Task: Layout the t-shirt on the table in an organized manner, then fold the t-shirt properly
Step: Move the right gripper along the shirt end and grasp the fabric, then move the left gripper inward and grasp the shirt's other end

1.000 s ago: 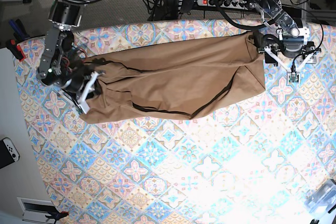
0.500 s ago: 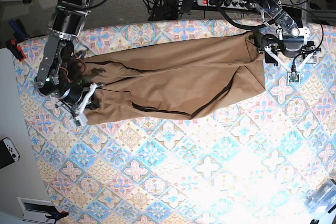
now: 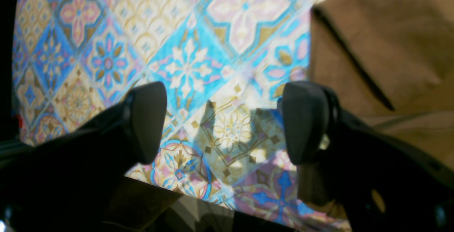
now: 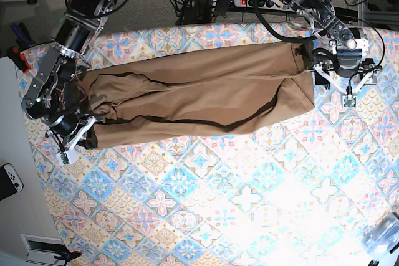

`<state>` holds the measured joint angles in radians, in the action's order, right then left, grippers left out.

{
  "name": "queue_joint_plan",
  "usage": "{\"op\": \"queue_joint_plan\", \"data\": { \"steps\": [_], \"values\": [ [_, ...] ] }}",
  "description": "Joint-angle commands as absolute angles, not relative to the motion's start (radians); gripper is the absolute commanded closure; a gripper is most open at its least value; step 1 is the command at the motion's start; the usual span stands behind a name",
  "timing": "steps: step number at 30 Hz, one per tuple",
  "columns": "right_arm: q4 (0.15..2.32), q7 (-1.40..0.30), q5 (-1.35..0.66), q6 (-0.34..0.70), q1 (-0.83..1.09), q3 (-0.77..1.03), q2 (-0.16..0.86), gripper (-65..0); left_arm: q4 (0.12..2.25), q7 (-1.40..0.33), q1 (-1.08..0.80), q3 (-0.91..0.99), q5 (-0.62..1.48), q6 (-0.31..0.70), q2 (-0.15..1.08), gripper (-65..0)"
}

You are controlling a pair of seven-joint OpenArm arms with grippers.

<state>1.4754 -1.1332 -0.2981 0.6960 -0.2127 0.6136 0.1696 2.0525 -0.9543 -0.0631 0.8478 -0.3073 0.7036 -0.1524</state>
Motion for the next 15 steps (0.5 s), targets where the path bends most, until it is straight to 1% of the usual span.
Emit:
{"op": "queue_joint_plan", "data": {
  "steps": [1,5,10,12,15],
  "values": [
    [1.491,-1.121,-0.312,0.698,-0.232,0.613,0.185,0.0,2.071,-0.946,-0.054,0.848,-0.302,0.698,-0.157,-49.6],
    [1.491,-1.165,-0.312,0.698,-0.234,0.611,0.185,0.0,2.071,-0.947,0.002,0.837,-0.308,0.698,-0.157,-49.6],
    [1.491,-1.168,-0.311,0.698,-0.229,0.611,0.185,0.0,2.057,-0.954,0.064,0.834,-0.306,0.698,-0.157,-49.6],
    [1.491,-1.182,-0.311,0.698,-0.229,0.611,0.185,0.0,2.032,-0.954,0.071,0.785,-0.309,0.698,-0.157,-49.7],
    [1.491,-1.187,-0.311,0.698,-0.229,0.610,0.185,0.0,1.965,-0.946,0.039,0.650,-0.334,0.698,-0.157,-49.7]
  ]
}}
